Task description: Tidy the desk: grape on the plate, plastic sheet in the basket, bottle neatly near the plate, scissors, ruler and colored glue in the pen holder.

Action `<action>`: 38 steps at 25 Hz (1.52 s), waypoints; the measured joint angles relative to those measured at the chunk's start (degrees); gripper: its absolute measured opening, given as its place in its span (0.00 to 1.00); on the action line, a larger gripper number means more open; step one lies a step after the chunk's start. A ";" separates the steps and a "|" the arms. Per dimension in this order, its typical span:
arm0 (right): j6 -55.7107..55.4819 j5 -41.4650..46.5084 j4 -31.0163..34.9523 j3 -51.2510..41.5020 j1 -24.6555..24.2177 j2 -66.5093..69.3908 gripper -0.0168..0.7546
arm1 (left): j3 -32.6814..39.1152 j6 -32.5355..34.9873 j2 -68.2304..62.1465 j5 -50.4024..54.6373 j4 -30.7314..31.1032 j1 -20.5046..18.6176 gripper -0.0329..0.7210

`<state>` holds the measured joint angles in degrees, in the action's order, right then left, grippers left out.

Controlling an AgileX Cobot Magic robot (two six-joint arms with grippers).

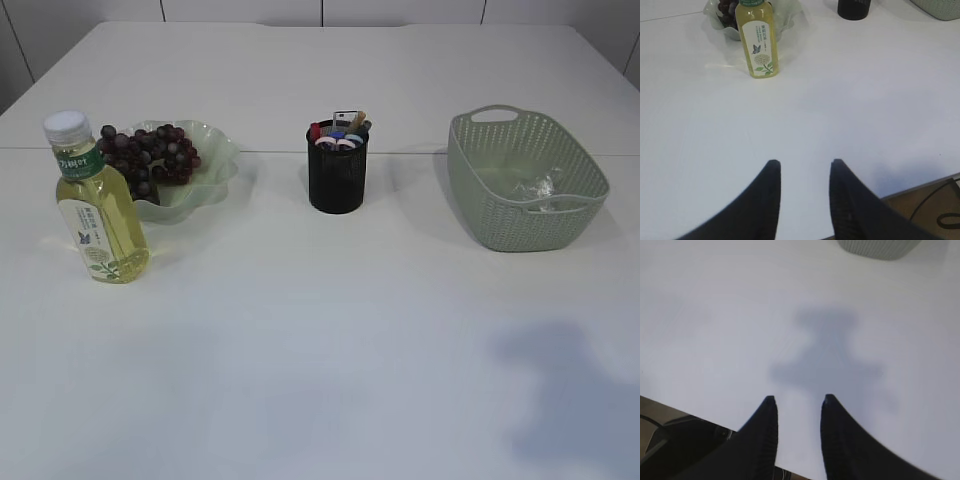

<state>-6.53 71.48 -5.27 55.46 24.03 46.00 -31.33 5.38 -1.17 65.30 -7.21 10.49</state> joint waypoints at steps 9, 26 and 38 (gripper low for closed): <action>3.77 -0.52 -0.80 -0.16 0.00 -14.86 0.35 | 0.00 0.00 0.00 0.00 0.13 0.00 0.37; 4.24 -5.21 -2.81 -16.98 0.00 -40.05 0.35 | 0.00 0.00 0.00 -0.11 0.25 0.00 0.37; 4.36 -6.85 -2.90 -25.17 0.00 -47.10 0.35 | 0.87 0.00 0.00 -1.21 0.13 0.00 0.37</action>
<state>-2.18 64.62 -8.18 30.29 24.03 -1.09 -30.46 5.38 -1.17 64.09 -7.08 10.49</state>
